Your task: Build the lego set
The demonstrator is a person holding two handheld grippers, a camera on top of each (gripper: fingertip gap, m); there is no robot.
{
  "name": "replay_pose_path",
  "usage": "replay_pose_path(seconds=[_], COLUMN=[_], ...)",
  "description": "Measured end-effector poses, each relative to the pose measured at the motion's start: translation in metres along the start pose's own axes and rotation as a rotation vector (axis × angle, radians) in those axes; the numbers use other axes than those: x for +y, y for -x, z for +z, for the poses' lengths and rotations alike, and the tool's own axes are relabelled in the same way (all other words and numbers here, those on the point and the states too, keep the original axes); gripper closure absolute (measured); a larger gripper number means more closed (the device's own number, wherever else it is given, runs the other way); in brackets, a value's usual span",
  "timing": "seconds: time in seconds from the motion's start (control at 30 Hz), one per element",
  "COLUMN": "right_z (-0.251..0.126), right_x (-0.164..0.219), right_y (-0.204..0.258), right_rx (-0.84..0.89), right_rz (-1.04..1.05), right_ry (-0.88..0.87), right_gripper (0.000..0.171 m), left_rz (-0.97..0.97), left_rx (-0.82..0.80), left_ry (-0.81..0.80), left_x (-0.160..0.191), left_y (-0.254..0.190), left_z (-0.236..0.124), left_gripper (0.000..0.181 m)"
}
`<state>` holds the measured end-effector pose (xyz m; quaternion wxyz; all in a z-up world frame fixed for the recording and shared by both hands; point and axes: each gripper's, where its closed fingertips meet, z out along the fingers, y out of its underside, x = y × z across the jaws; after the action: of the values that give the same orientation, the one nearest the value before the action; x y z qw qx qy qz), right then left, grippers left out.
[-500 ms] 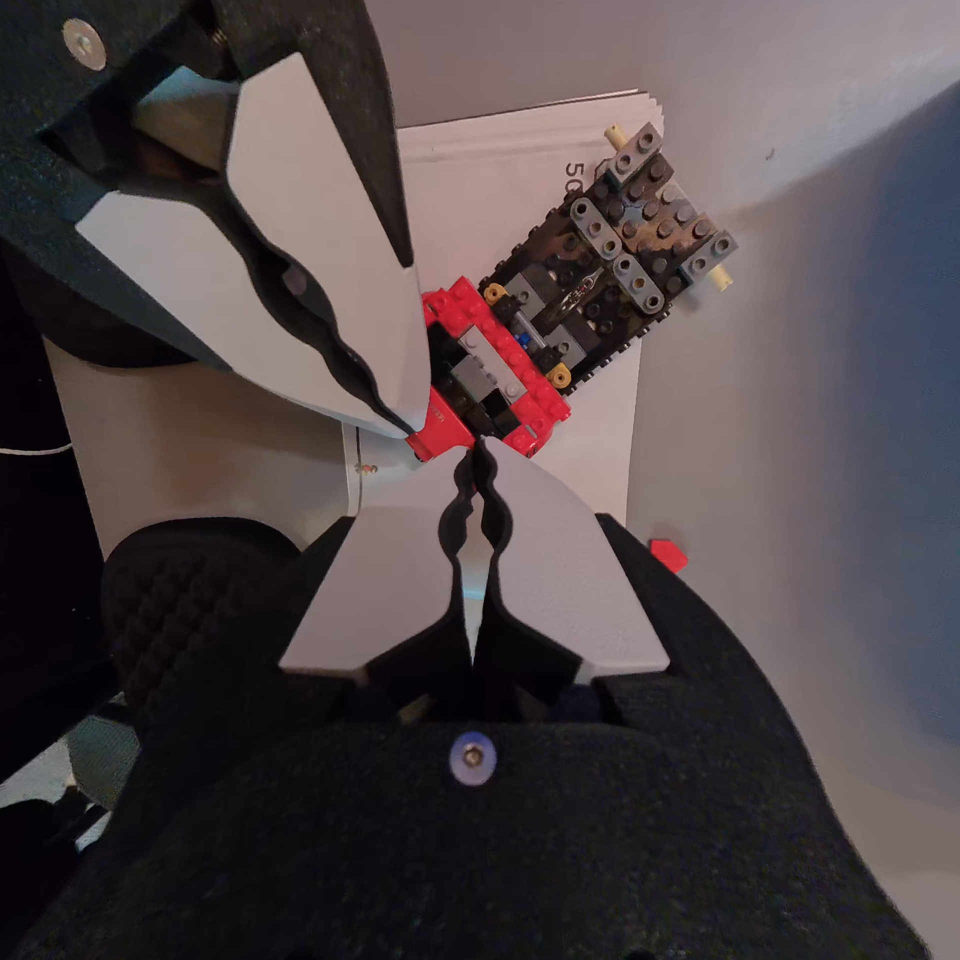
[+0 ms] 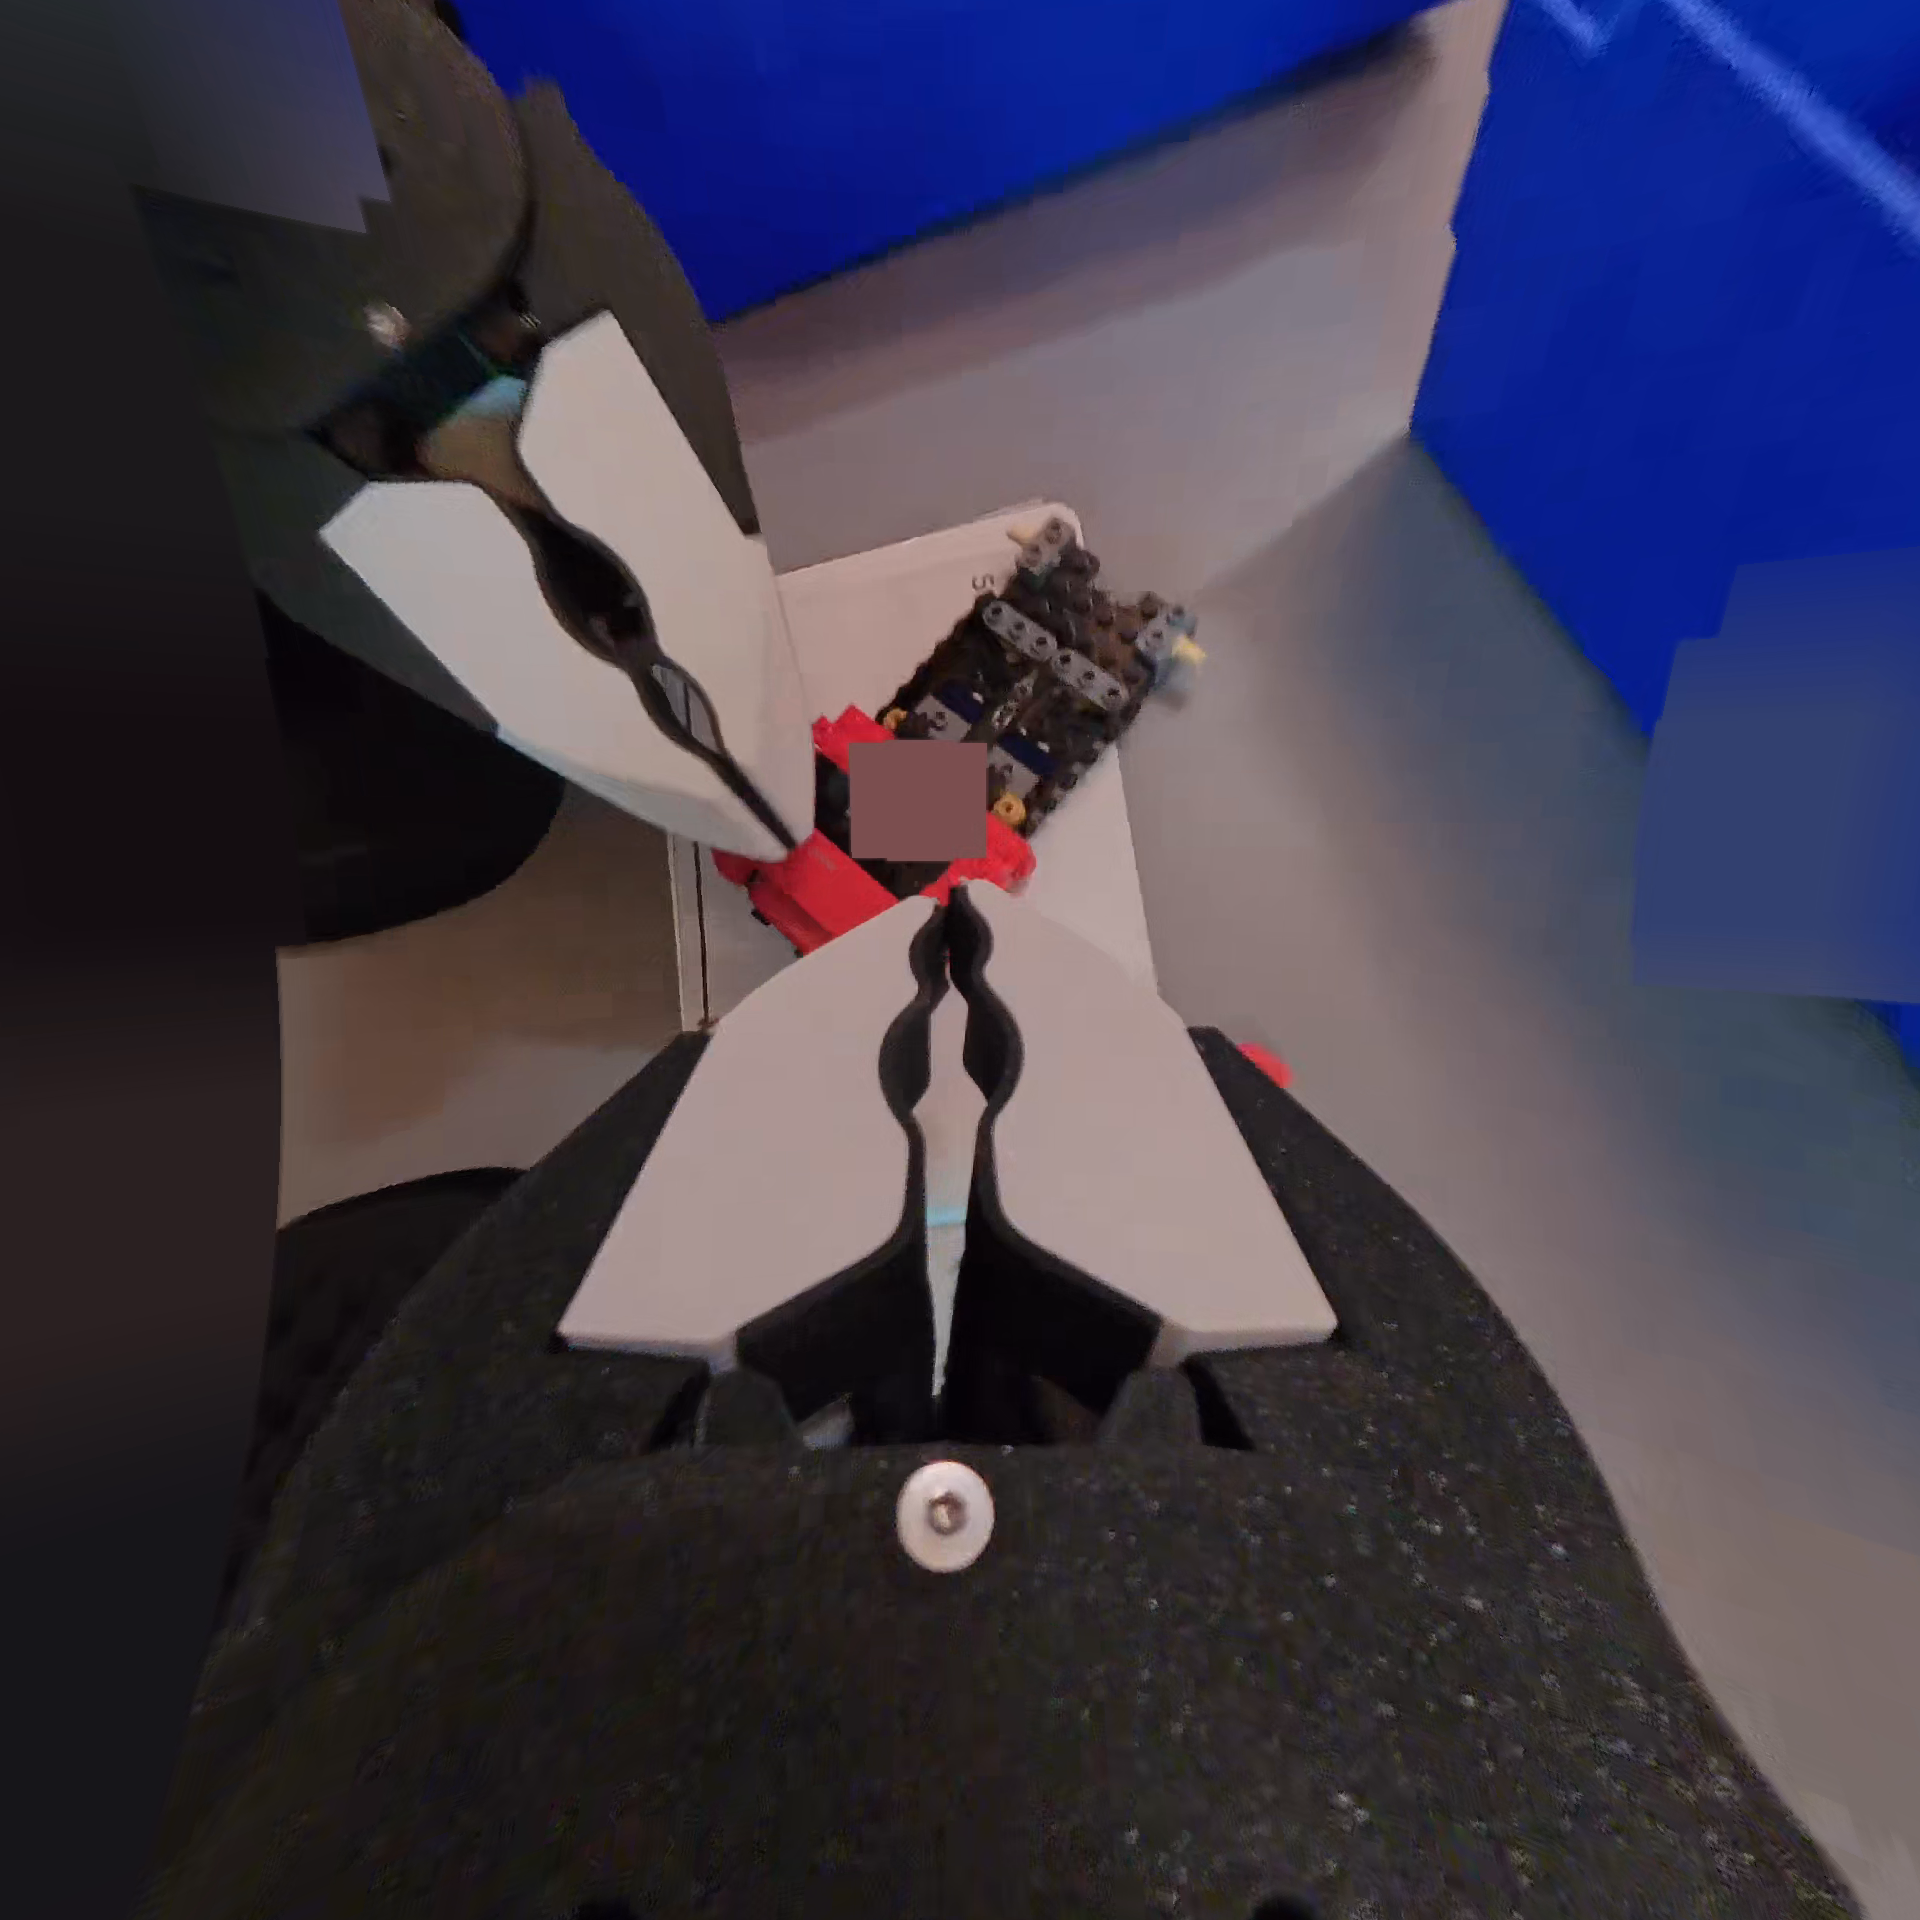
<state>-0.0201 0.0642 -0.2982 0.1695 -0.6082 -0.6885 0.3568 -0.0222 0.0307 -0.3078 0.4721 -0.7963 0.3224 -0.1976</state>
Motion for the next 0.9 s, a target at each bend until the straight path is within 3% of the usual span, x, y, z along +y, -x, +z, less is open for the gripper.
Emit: replay_pose_path(seconds=[0.2,0.23,0.3,0.57,0.9], right_z=[0.020,0.019,0.017,0.025,0.037], right_x=[0.025,0.028,0.033,0.033,0.040], right_y=[0.009,0.005,0.008,0.017,0.020], right_rx=[-0.102,-0.092,-0.134,-0.138,-0.090], right_rz=[0.248,0.267,0.283,0.162,0.086], right_ry=[-0.147,-0.149,-0.130,-0.134,-0.069], right_gripper=[0.170,0.137,0.131,0.128,0.136], left_rz=[0.025,0.027,0.024,0.027,0.042], left_rx=[-0.081,-0.092,-0.099,-0.102,-0.102], left_ry=[0.045,0.049,0.054,0.082,0.107], left_x=[0.003,0.003,0.003,0.006,0.010], left_y=[0.009,0.010,0.010,0.011,0.010], left_z=[0.012,0.013,0.013,0.020,0.023], left_gripper=[0.181,0.181,0.181,0.181,0.181])
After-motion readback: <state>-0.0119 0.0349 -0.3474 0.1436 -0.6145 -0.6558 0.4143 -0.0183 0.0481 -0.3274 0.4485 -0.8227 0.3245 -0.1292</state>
